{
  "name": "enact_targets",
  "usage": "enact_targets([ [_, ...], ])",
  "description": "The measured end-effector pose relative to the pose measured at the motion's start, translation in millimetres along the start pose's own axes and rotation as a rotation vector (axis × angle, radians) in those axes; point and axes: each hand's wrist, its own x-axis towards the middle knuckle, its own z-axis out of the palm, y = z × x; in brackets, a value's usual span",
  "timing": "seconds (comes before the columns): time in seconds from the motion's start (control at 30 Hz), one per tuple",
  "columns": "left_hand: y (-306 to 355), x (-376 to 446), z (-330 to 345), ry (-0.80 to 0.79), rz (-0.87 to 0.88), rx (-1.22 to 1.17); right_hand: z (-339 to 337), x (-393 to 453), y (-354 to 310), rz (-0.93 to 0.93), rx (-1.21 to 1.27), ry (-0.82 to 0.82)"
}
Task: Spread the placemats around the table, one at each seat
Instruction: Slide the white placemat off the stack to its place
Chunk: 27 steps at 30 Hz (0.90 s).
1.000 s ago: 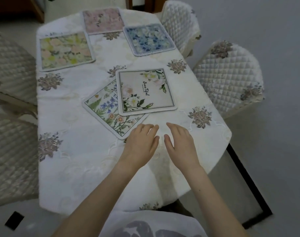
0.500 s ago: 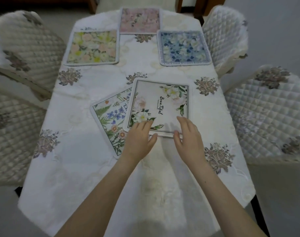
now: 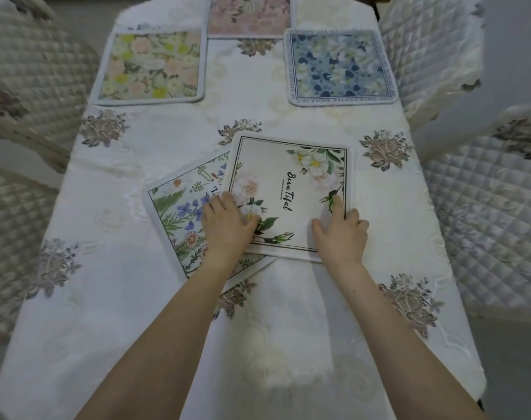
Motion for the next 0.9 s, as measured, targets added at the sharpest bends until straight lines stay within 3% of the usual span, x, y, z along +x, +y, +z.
enact_targets([
  [0.2,3.4,2.2,-1.5,0.006,-0.048,-0.112,-2.7,9.0,3.7,0.064,0.16,0.006],
  [0.4,16.5,-15.3,-2.1,-0.038,-0.147,-0.178,-15.0,2.9,25.4,-0.004,0.417,0.065],
  [0.9,104.0,-91.6,41.1,-0.091,0.034,-0.068,-53.9,-4.3,142.9,0.036,0.387,0.084],
])
